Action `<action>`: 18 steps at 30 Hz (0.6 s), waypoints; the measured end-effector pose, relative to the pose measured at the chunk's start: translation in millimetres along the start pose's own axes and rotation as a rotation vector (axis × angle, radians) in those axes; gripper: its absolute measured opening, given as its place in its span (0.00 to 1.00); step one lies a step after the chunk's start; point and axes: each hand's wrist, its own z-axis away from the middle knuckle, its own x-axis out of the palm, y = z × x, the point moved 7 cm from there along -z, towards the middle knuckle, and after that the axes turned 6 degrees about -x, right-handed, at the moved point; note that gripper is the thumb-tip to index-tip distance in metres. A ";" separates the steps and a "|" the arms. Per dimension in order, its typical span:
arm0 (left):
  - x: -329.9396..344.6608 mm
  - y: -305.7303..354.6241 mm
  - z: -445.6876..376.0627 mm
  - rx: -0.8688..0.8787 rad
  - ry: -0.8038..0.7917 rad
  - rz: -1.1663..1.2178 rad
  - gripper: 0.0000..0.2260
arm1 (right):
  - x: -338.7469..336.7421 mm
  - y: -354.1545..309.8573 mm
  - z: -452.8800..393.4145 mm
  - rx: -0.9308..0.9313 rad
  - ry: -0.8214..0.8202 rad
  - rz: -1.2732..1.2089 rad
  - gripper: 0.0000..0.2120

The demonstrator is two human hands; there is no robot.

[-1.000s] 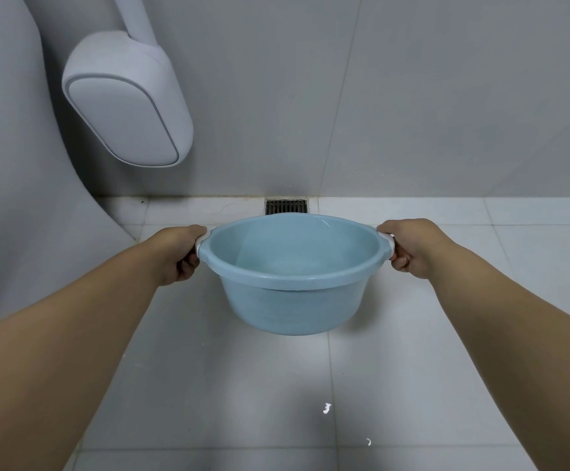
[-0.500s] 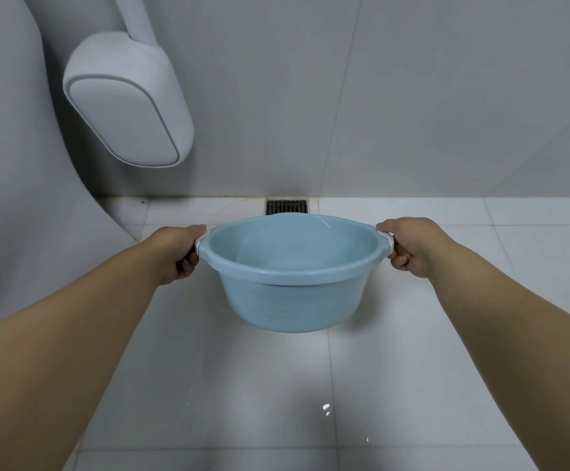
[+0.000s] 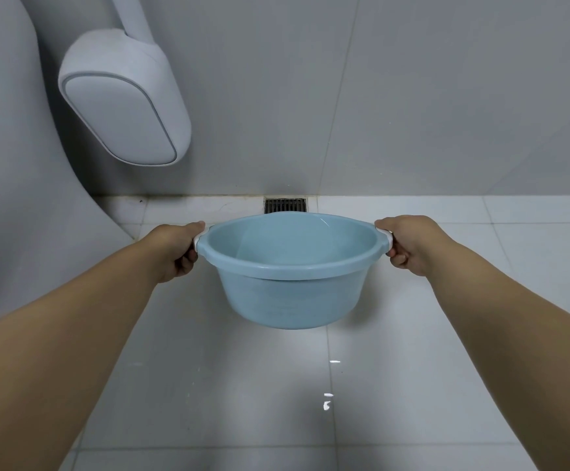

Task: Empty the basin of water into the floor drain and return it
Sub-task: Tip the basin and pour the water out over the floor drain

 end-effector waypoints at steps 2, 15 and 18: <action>0.1 0.2 -0.9 -0.001 -0.006 0.002 0.11 | 0.0 -0.2 -0.2 -0.003 0.001 0.001 0.09; 1.4 0.0 -3.6 -0.007 -0.026 0.018 0.11 | 0.0 0.5 -3.0 -0.008 0.014 -0.011 0.10; 1.5 0.2 -3.6 -0.006 -0.026 0.017 0.11 | 0.0 1.2 -3.7 -0.003 0.014 -0.013 0.10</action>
